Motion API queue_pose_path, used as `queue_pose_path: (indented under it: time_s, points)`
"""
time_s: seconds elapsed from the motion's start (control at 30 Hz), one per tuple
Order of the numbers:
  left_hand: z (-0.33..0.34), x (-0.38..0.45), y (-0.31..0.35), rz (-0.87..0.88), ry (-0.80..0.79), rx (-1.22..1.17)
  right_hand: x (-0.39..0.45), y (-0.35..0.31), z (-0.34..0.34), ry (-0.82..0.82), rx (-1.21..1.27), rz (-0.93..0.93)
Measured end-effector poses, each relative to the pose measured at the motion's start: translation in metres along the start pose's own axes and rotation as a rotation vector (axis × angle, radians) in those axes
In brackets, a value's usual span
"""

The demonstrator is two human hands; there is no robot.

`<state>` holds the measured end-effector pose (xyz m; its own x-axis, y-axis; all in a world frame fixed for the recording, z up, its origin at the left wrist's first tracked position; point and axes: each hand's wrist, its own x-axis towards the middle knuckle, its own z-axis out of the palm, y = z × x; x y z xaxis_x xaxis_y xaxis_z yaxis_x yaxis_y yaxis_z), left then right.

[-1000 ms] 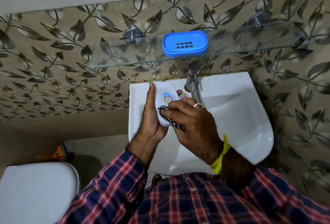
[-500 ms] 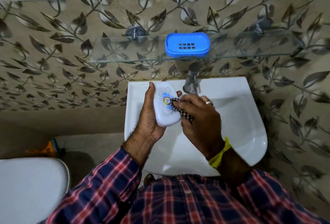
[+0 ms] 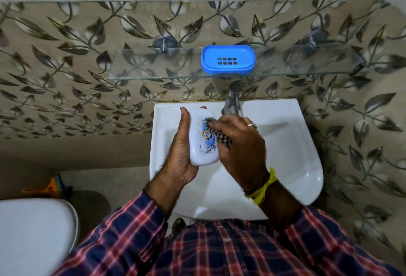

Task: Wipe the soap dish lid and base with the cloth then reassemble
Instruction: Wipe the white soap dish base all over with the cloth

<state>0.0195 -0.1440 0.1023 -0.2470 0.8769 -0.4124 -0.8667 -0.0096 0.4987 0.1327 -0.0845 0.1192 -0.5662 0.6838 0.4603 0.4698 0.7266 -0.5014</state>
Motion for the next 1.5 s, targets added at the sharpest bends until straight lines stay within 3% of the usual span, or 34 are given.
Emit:
queue_pose_path:
  time_s: [0.07,0.2,0.33,0.47,0.6,0.73,0.9,1.17,1.3,1.5]
  points:
    - [-0.002,0.002,-0.005,0.004,0.016,0.015,0.011,-0.001,0.003,0.041,0.043,0.06]
    - [-0.002,-0.001,-0.001,-0.014,-0.072,0.076,0.005,-0.01,0.002,-0.039,0.028,-0.079]
    - [-0.004,-0.001,-0.008,-0.018,0.022,0.127,0.017,0.0,0.009,0.05,0.059,0.104]
    - [-0.012,0.004,-0.01,0.034,0.071,0.168,0.026,-0.008,0.01,-0.039,0.071,-0.122]
    - [-0.009,0.005,-0.005,0.038,0.132,0.396,0.043,0.013,0.003,-0.035,0.107,-0.056]
    - [0.002,0.005,-0.002,0.088,0.151,0.459,0.033,0.0,0.006,-0.133,0.093,-0.305]
    - [-0.001,0.015,0.002,0.085,0.147,0.269,0.033,0.029,0.015,0.026,0.317,0.114]
    - [0.012,0.034,0.0,0.111,0.247,0.149,-0.02,0.013,0.029,-0.015,0.303,0.27]
    - [0.011,0.035,-0.008,0.189,0.379,0.175,-0.029,0.001,0.025,-0.011,0.351,0.168]
    - [-0.011,0.031,-0.011,0.276,0.471,0.316,-0.025,0.016,0.019,-0.171,0.268,-0.056]
